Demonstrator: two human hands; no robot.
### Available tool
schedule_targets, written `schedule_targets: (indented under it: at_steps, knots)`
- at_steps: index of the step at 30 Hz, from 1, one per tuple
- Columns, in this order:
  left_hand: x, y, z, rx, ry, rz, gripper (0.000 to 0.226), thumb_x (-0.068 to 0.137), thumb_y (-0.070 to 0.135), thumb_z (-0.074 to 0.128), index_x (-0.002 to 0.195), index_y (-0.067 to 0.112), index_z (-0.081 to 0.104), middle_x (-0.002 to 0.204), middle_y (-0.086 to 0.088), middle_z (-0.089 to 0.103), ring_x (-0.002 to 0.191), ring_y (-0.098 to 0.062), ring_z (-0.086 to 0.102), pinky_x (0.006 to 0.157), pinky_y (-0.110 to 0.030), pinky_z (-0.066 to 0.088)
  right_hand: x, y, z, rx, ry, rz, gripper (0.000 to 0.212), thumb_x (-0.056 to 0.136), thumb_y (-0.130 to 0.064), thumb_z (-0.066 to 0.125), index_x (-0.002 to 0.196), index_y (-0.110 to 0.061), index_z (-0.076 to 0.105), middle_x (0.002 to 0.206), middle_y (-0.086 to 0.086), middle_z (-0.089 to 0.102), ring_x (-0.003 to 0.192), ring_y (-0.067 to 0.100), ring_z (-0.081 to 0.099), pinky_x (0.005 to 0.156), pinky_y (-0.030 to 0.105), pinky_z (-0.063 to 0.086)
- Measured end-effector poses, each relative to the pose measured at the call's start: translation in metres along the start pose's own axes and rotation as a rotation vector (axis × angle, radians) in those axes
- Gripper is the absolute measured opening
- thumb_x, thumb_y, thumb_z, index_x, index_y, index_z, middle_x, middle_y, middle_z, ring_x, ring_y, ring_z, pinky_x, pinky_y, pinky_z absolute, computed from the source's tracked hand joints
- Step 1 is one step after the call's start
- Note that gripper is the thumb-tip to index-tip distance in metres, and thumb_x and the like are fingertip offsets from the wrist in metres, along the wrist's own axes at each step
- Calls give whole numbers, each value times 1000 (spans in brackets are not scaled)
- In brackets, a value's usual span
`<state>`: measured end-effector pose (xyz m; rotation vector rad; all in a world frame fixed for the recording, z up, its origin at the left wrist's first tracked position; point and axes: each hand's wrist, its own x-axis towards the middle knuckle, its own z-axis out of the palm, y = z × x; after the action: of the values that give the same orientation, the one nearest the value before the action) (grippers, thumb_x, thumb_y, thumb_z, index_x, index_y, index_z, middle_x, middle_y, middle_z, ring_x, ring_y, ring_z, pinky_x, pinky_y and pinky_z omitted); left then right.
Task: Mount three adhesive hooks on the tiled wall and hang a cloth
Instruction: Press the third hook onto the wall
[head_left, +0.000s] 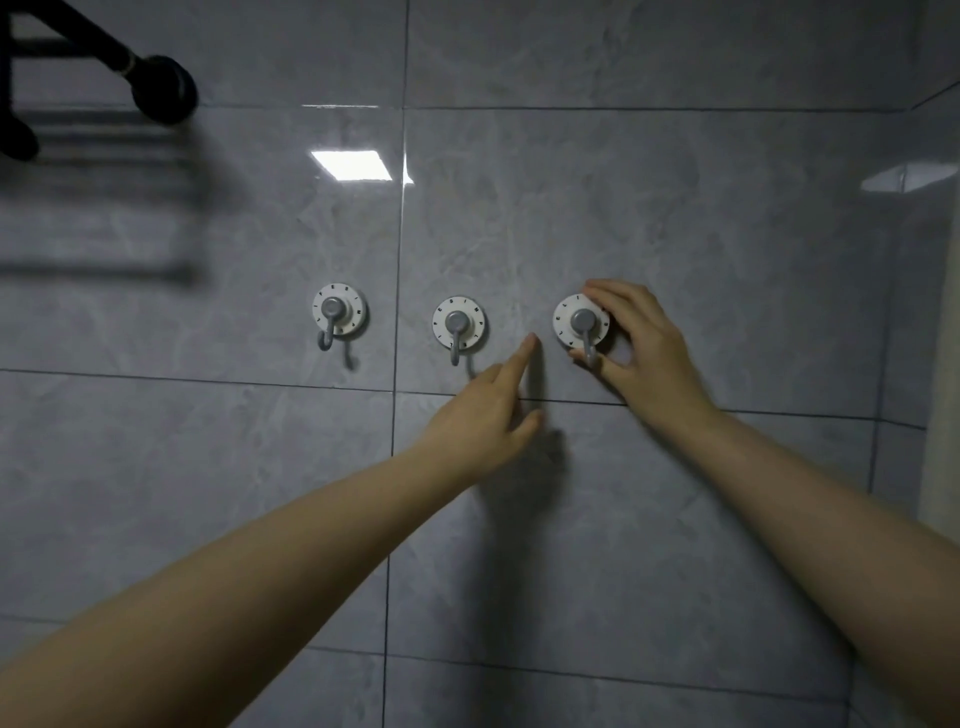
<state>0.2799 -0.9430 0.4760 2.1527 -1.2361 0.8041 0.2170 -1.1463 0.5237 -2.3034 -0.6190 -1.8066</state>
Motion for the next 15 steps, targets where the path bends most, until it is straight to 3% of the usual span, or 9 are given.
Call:
schedule_targets:
  at_steps: [11, 15]
  knots:
    - [12, 0, -6, 176, -10, 61, 79, 96, 51, 43, 152, 46, -13, 94, -1, 49, 78, -25, 57, 72, -48, 56, -3, 3, 1, -41, -2, -16, 57, 78, -14, 81, 129, 0, 58, 134, 13, 56, 124, 25, 53, 109, 20, 36]
    - [16, 7, -7, 314, -5, 81, 79, 99, 47, 43, 154, 40, -13, 93, -1, 49, 71, -21, 52, 62, -38, 52, -4, 6, 5, -87, 9, -32, 59, 79, -17, 81, 130, 1, 58, 136, 13, 56, 125, 25, 52, 110, 25, 38]
